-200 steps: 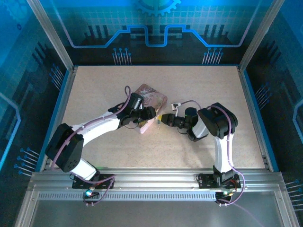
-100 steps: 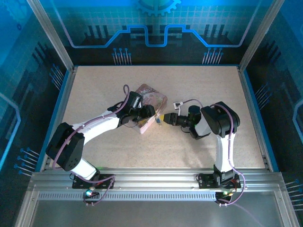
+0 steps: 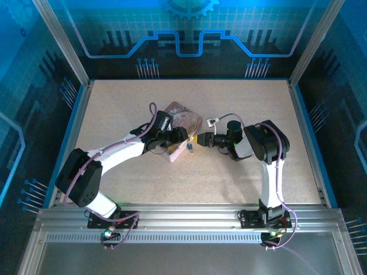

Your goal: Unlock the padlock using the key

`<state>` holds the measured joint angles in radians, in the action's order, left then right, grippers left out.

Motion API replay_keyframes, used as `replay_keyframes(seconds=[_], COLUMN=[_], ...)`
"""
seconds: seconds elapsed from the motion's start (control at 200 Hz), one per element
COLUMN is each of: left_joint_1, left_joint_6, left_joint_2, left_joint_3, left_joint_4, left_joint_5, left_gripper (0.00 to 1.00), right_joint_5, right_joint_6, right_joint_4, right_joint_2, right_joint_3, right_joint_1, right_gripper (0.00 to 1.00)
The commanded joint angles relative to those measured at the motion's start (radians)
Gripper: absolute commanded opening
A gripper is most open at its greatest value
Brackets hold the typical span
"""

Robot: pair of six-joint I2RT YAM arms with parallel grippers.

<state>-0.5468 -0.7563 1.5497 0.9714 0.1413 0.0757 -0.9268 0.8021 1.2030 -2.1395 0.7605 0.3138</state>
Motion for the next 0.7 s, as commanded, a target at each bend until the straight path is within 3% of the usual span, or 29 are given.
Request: replay_keyframes(seconds=[0.0,0.695], left_joint_1=[0.009,0.009], left_joint_6=[0.012,0.011], left_joint_2=[0.015,0.012], left_joint_3=[-0.008,-0.011], left_joint_4=[-0.002,0.0], left_joint_5=[0.0,-0.004], left_gripper=[0.6,0.6], right_joint_5=[-0.054,-0.107], right_joint_6=[-0.032,-0.037], right_joint_4=[-0.038,-0.056], right_joint_2=[-0.034,-0.051], right_joint_3=[0.023,0.048], right_joint_1=[0.01,0.041], right_gripper=[0.51,0.44])
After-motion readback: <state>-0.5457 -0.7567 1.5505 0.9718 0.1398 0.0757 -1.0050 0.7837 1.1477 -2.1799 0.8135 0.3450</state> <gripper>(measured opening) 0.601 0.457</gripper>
